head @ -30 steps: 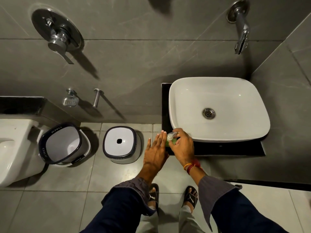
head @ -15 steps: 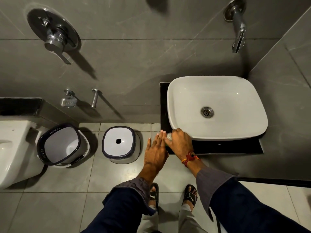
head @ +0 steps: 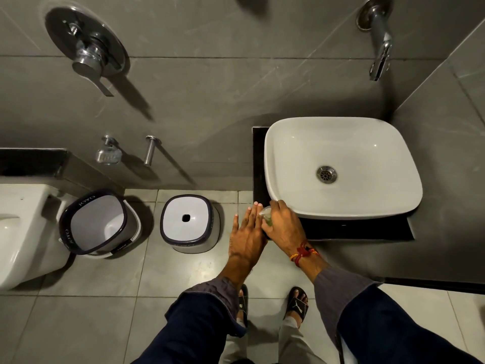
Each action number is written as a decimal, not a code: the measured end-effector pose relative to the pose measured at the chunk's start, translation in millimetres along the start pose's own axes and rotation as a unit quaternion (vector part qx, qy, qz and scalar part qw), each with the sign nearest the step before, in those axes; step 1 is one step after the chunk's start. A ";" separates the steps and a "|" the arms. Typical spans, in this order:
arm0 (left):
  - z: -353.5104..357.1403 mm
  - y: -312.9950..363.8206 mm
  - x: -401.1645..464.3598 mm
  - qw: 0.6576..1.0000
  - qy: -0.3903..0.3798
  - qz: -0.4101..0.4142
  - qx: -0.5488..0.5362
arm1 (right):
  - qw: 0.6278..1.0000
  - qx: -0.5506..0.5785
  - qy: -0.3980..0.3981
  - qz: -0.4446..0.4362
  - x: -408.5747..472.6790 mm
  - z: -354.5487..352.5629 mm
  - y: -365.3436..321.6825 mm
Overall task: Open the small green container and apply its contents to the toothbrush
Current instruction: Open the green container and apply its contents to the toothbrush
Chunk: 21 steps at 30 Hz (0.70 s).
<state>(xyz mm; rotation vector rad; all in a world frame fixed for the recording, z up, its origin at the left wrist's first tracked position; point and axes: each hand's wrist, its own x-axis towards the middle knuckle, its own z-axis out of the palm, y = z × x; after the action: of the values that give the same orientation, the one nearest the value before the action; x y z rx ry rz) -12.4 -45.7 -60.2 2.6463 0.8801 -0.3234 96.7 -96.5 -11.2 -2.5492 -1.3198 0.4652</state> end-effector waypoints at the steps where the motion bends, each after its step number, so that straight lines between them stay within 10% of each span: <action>1: 0.1 0.4 -0.2 1.000 0.000 0.000 -0.001 | 1.000 0.012 -0.002 -0.006 -0.7 2.1 2.4; 21: 1.7 4.7 -0.4 1.000 -0.007 -0.011 -0.002 | 1.000 0.003 -0.020 0.015 -1.2 -0.5 5.7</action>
<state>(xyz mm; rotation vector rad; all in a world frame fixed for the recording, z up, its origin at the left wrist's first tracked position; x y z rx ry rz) -10.0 -50.2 -60.6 2.6290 0.9062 -0.3453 100.5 -100.8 -12.5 -2.5712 -1.2943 0.5273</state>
